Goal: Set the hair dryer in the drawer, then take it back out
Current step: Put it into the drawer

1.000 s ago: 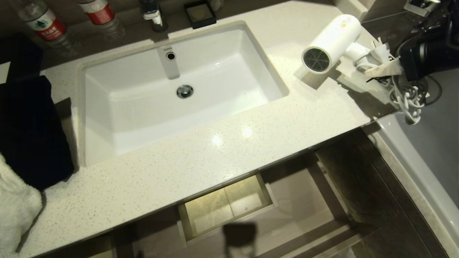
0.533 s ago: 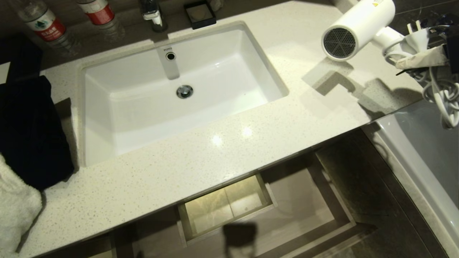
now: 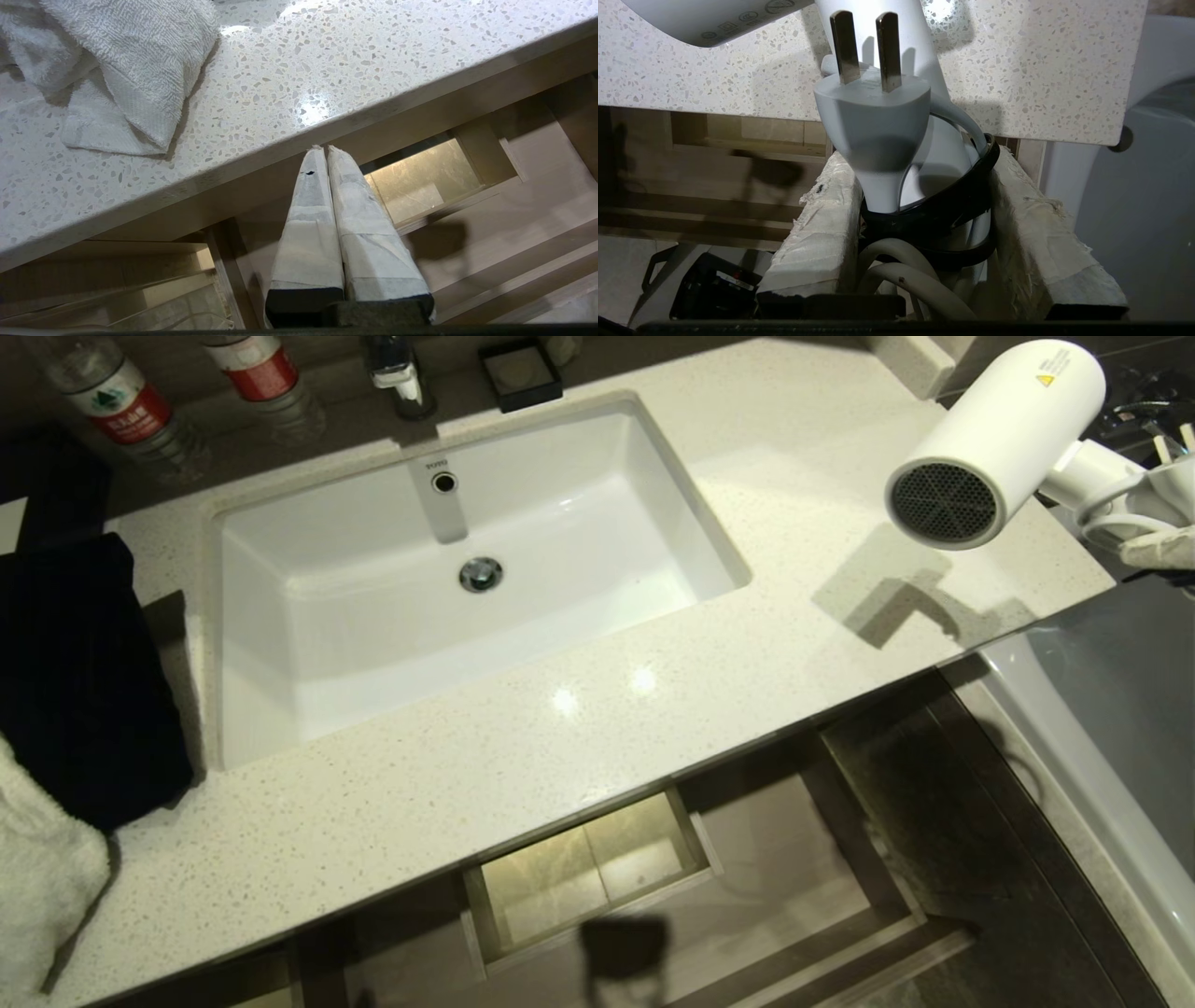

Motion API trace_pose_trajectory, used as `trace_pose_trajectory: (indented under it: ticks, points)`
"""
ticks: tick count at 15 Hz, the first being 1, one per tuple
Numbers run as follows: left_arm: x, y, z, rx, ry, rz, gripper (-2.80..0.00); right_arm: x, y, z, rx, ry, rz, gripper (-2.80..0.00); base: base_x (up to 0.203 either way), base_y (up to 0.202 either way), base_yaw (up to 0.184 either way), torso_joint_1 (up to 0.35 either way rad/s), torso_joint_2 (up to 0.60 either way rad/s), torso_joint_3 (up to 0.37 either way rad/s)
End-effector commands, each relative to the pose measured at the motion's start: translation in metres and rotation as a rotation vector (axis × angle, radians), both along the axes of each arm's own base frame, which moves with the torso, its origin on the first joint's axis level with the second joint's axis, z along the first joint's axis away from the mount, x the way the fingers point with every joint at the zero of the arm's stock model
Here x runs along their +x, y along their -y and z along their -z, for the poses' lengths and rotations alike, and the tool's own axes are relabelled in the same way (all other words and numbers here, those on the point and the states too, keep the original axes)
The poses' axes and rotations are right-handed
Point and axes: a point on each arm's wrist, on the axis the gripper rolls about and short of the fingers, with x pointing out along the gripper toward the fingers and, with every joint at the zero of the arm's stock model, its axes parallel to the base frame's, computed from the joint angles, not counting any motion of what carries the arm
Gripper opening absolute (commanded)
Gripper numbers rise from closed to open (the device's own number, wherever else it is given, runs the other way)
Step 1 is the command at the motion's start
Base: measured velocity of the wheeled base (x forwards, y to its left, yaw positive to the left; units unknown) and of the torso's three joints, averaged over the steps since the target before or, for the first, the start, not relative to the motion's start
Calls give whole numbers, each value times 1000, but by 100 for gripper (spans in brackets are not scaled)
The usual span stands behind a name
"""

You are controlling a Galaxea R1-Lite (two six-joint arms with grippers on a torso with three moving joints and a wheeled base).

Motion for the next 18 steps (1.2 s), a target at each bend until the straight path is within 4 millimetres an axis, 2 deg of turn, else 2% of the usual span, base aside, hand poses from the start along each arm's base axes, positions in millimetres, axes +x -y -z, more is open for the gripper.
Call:
trace_pose_trajectory:
  ticks: [1,4,10,18]
  points:
    - [0,0,0,0,1,-1,-280,-13,1,0,-12,20,-5,-280,0,0,0,0,0,0]
    - [0,0,0,0,1,-1,-280,-19,1,1,-13,23,-5,-280,0,0,0,-126,132,-10]
    - [0,0,0,0,-1,0,-280,-37,4,12,-4,48,17,-280,0,0,0,-365,284,-67]
    - [0,0,0,0,-1,-1,-280,-56,7,34,-5,86,51,-280,0,0,0,-341,196,-146]
